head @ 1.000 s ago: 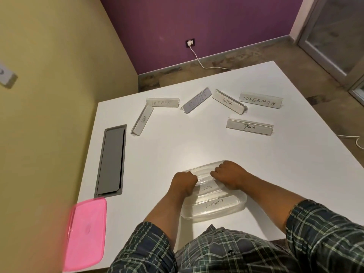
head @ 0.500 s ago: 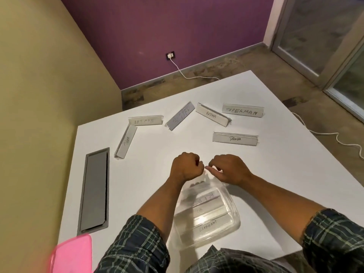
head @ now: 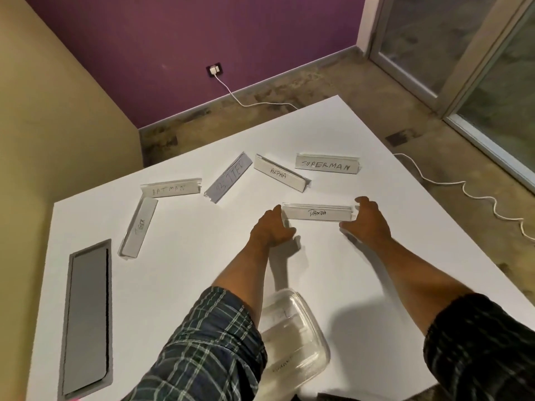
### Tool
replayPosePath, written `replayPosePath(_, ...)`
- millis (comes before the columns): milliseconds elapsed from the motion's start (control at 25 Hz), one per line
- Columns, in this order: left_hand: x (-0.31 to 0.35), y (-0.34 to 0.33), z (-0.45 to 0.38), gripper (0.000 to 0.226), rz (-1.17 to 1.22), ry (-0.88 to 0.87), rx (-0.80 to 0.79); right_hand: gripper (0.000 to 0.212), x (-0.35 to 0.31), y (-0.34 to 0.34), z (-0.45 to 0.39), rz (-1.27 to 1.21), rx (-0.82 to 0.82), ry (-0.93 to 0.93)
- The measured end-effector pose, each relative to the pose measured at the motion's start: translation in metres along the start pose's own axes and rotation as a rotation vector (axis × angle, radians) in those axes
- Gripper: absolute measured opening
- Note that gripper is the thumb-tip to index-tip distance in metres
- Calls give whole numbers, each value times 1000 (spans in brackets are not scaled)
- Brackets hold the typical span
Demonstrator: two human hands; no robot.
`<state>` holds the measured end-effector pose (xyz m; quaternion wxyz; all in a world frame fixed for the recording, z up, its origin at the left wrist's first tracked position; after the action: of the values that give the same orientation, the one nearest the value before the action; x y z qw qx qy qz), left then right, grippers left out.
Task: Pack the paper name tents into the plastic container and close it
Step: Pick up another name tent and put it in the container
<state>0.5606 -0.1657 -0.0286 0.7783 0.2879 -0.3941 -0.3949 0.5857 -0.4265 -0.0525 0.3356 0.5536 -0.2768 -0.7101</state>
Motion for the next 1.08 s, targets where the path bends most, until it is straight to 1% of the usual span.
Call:
replayPosePath(120, 7, -10, -20, 94, 96, 35, -39, 97, 17, -11, -13, -29, -83, -34)
replayPosePath(160, 8, -14, -26, 98, 115, 40, -44, 101, 20, -15, -16, -28, -107, -20)
replayPosePath(200, 8, -17, -30, 98, 139, 47, -46, 102, 21, -19, -18, -25, -121, -4)
replayPosePath(280, 7, -21, -36, 82, 229, 90, -46, 101, 23, -22, -20, 13, -123, 24)
replayPosePath(360, 9, -22, -40, 57, 344, 132, -39, 94, 24, -23, -21, 71, -114, 51)
replayPosePath(400, 11, -23, -41, 49, 351, 140, -19, 88, 23, -24, -21, 84, -107, 70)
replayPosePath(520, 10, -20, -39, 40, 213, 183, 59, 66, 19, -26, -21, 97, -96, 108)
replayPosePath(560, 9, -16, -36, 35, 188, 203, 85, 61, 16, -22, -19, 104, -87, 118)
replayPosePath(640, 4, -11, -30, 27, 163, 229, 116, 58, 10, -17, -17, 118, -83, 148)
replayPosePath(720, -6, -8, -16, 24, 135, 235, 108, 59, 5, -18, -4, 111, -106, 168)
replayPosePath(800, -10, -4, -15, 21, 138, 250, 90, 65, 4, -14, -6, 87, -125, 173)
replayPosePath(880, -32, 20, 52, 18, 175, 236, 112, 74, -30, 1, 48, 103, -184, 267)
replayPosePath(960, -31, 30, 47, 18, 201, 197, 67, 76, -36, 5, 41, 118, -184, 293)
replayPosePath(1080, -34, 48, 55, 24, 193, 191, -50, 70, -50, 11, 48, 97, -157, 331)
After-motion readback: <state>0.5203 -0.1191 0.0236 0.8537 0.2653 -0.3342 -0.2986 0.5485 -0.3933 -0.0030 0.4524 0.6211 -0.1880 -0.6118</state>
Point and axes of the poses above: each hand's wrist, its own z-axis away from the middle knuckle, its own y-axis out of the back of the hand, x = y × z, the point moved 5 cm from there along -z, towards the middle knuckle, and after that the axes turned 8 degrees about y, right-handed, at the moved point
